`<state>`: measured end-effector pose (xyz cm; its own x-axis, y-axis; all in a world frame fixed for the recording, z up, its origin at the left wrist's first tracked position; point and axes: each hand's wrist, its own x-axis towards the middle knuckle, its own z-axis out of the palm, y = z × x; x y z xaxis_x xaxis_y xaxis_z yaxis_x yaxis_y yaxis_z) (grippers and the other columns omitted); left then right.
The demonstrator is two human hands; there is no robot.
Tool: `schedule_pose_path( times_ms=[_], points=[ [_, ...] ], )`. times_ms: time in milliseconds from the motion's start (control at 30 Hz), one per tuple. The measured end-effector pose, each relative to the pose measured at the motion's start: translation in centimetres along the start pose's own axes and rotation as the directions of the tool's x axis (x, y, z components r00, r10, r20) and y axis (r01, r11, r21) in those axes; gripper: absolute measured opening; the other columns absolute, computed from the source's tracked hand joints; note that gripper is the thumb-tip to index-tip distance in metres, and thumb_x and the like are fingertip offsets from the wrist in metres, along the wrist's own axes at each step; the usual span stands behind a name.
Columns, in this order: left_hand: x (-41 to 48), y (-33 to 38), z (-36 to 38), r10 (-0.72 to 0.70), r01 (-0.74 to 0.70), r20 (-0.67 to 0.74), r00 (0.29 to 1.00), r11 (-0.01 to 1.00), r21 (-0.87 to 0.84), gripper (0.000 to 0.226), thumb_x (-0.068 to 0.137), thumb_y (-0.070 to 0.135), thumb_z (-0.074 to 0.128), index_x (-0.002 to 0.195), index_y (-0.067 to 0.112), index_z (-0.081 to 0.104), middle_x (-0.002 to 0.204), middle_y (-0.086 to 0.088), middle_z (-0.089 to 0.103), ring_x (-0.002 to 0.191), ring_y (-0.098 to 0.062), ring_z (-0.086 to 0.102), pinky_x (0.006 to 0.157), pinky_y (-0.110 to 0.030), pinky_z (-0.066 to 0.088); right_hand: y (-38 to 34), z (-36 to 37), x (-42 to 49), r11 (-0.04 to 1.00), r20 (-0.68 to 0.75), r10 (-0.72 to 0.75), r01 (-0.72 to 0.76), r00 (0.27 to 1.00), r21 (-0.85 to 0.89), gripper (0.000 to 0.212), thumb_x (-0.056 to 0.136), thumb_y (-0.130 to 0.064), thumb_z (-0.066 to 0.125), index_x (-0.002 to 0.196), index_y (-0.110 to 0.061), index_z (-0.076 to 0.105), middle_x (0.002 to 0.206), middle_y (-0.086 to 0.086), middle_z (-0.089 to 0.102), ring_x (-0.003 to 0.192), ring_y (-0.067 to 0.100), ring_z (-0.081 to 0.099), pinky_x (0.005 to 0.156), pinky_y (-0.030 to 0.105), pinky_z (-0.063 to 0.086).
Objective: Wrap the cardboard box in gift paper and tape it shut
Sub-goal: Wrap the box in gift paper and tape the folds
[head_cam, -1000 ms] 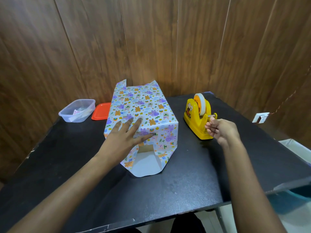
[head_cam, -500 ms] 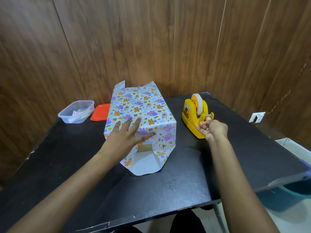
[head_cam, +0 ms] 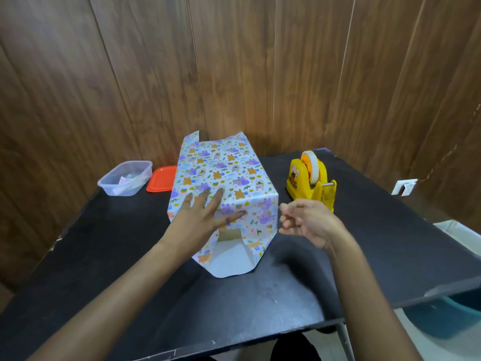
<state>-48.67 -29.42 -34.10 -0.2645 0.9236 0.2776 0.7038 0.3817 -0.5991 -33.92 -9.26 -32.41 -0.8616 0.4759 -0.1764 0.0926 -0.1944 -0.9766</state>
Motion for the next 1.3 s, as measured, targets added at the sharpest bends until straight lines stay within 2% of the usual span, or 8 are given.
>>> schedule_pose_path(
  times_ms=[100, 233, 333, 767, 1033, 1133, 1233, 1300],
  points=[
    [0.2, 0.1, -0.4, -0.003, 0.003, -0.015, 1.0, 1.0, -0.007, 0.094, 0.058, 0.006, 0.077, 0.136, 0.043, 0.04, 0.129, -0.026, 0.053, 0.1, -0.047, 0.059, 0.071, -0.057, 0.053, 2.0, 2.0, -0.1, 0.962, 0.099, -0.06, 0.083, 0.993, -0.258, 0.024, 0.091, -0.003, 0.057, 0.067, -0.008, 0.053, 0.059, 0.009, 0.056, 0.038, 0.01, 0.05, 0.044, 0.024, 0.049],
    [0.1, 0.3, -0.6, -0.006, 0.006, -0.009, 1.0, 1.0, 0.002, 0.09, 0.056, 0.006, 0.079, 0.133, 0.041, 0.048, 0.127, -0.027, 0.054, 0.098, -0.049, 0.059, 0.07, -0.059, 0.052, 4.7, 4.2, 1.6, 0.8, -0.076, -0.261, 0.172, 0.962, -0.575, 0.023, 0.085, -0.011, 0.062, 0.064, -0.015, 0.055, 0.06, 0.003, 0.057, 0.054, 0.022, 0.058, 0.06, 0.036, 0.055],
    [0.0, 0.4, -0.4, -0.001, 0.001, -0.01, 1.0, 1.0, 0.002, 0.094, 0.062, 0.006, 0.075, 0.138, 0.043, 0.033, 0.132, -0.025, 0.051, 0.102, -0.048, 0.058, 0.073, -0.058, 0.052, 5.8, 5.2, 2.0, 0.795, -0.195, -0.318, 0.148, 0.928, -0.588, 0.017, 0.084, -0.022, 0.064, 0.069, -0.017, 0.059, 0.066, 0.001, 0.061, 0.073, 0.031, 0.065, 0.069, 0.047, 0.055],
    [0.0, 0.3, -0.5, -0.01, 0.009, -0.033, 0.999, 1.0, -0.028, 0.099, 0.059, 0.01, 0.079, 0.137, 0.041, 0.024, 0.133, -0.025, 0.05, 0.106, -0.048, 0.056, 0.076, -0.057, 0.051, 5.2, 5.8, 2.2, 0.715, -0.445, -0.251, -0.145, 0.86, -0.684, 0.044, 0.084, -0.048, 0.063, 0.102, -0.008, 0.057, 0.108, 0.011, 0.064, 0.104, 0.033, 0.058, 0.073, 0.032, 0.039],
    [-0.1, 0.5, -0.4, -0.02, 0.02, -0.005, 1.0, 0.999, -0.029, 0.101, 0.06, 0.011, 0.079, 0.138, 0.042, 0.022, 0.136, -0.025, 0.047, 0.11, -0.048, 0.054, 0.079, -0.058, 0.049, 4.9, 4.2, 2.6, 0.653, -0.36, -0.2, -0.15, 0.911, -0.742, 0.05, 0.077, -0.055, 0.067, 0.06, -0.018, 0.039, 0.087, 0.008, 0.063, 0.086, 0.028, 0.059, 0.061, 0.028, 0.035],
    [-0.1, 0.5, -0.3, -0.019, 0.018, -0.006, 1.0, 0.999, -0.034, 0.1, 0.065, 0.01, 0.077, 0.139, 0.042, 0.018, 0.139, -0.025, 0.044, 0.114, -0.048, 0.052, 0.082, -0.059, 0.048, 4.7, 4.8, 3.0, 0.636, -0.384, -0.225, -0.164, 0.895, -0.754, 0.049, 0.077, -0.06, 0.064, 0.065, -0.014, 0.052, 0.078, 0.004, 0.058, 0.081, 0.026, 0.058, 0.059, 0.027, 0.035],
    [-0.1, 0.5, -0.5, -0.021, 0.022, 0.021, 1.0, 0.999, -0.032, 0.099, 0.063, 0.009, 0.077, 0.14, 0.042, 0.024, 0.138, -0.025, 0.045, 0.112, -0.048, 0.053, 0.081, -0.059, 0.048, 5.7, 4.2, 3.3, 0.654, -0.377, -0.2, -0.164, 0.904, -0.739, 0.033, 0.082, -0.048, 0.065, 0.084, -0.015, 0.069, 0.087, 0.007, 0.069, 0.087, 0.027, 0.064, 0.066, 0.029, 0.044],
    [-0.2, 0.5, -0.7, -0.021, 0.022, 0.041, 0.999, 0.999, -0.038, 0.098, 0.064, 0.008, 0.077, 0.142, 0.043, 0.029, 0.14, -0.025, 0.043, 0.115, -0.048, 0.051, 0.083, -0.059, 0.047, 5.7, 3.0, 3.0, 0.731, -0.368, -0.172, -0.132, 0.914, -0.669, 0.03, 0.082, -0.039, 0.069, 0.077, -0.01, 0.067, 0.076, 0.008, 0.069, 0.073, 0.026, 0.064, 0.066, 0.032, 0.048]
  ],
)
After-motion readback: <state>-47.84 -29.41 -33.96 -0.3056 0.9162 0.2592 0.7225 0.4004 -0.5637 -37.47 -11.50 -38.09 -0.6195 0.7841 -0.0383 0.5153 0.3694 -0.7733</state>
